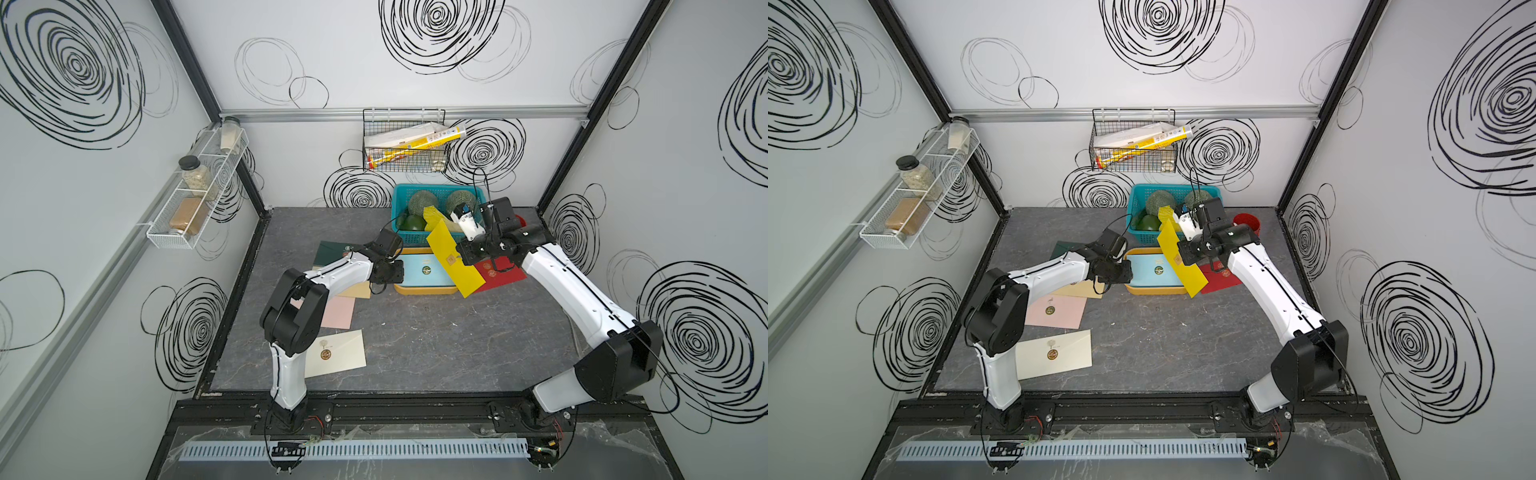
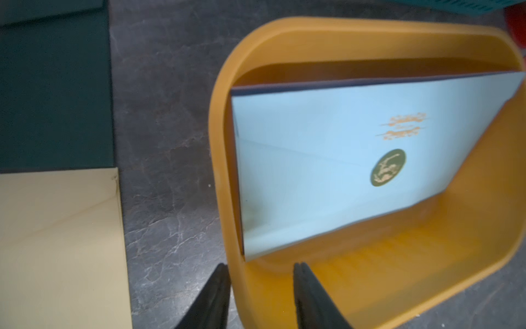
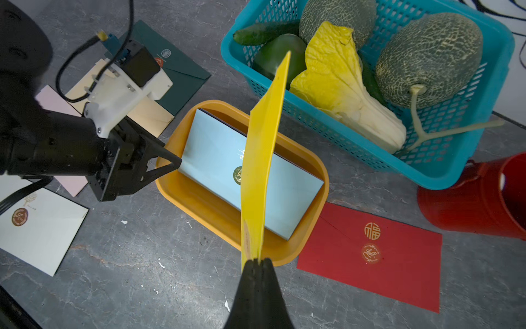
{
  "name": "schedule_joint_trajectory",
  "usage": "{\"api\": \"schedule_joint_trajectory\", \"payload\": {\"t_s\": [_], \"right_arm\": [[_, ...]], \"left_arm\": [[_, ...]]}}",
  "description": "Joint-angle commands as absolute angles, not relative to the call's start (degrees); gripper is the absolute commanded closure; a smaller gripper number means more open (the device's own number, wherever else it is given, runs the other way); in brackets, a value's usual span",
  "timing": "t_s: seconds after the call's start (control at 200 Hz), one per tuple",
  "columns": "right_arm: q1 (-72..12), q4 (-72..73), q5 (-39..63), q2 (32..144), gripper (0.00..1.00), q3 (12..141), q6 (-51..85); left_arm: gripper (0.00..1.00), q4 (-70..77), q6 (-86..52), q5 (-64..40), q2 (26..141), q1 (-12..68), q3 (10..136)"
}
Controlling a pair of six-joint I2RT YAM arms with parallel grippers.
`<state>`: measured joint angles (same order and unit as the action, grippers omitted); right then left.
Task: Put the sealed envelopes into the storage box
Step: Move the storage box to the center of the board, then place the envelope in the storage box.
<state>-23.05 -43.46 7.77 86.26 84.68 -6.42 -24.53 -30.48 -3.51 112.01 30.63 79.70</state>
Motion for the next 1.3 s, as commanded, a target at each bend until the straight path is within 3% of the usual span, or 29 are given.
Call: {"api": "schedule_joint_trajectory", "payload": {"t_s": [0.0, 0.13, 0.21, 0.491, 0.896, 1.292], "right_arm": [[-23.03, -45.25, 10.86, 85.29, 1.0, 87.27, -10.15], [-23.27, -49.36, 15.9, 87.64, 1.0, 89.58, -17.21], [-23.79, -51.16, 16.74, 89.75, 1.0, 91.82, -22.36], [-27.65, -53.08, 18.96, 96.18, 1.0, 95.24, -32.24], [-30.28, -53.97, 19.42, 106.82, 1.0, 97.45, -36.15], [-31.9, -47.53, 10.43, 112.34, 1.0, 103.15, -33.1]], "left_arm": [[0.67, -25.36, -30.04, -0.68, 113.14, 29.93, 79.73], [0.87, -25.98, -28.22, -0.07, 112.91, 29.76, 78.78], [0.92, -26.45, -26.19, 0.26, 110.74, 29.73, 77.07], [0.93, -30.45, -18.68, 1.69, 106.25, 28.84, 74.29], [0.95, -29.76, -12.49, -5.6, 104.93, 25.93, 75.41], [0.95, -29.49, -13.31, -5.9, 103.68, 25.95, 74.05]]}}
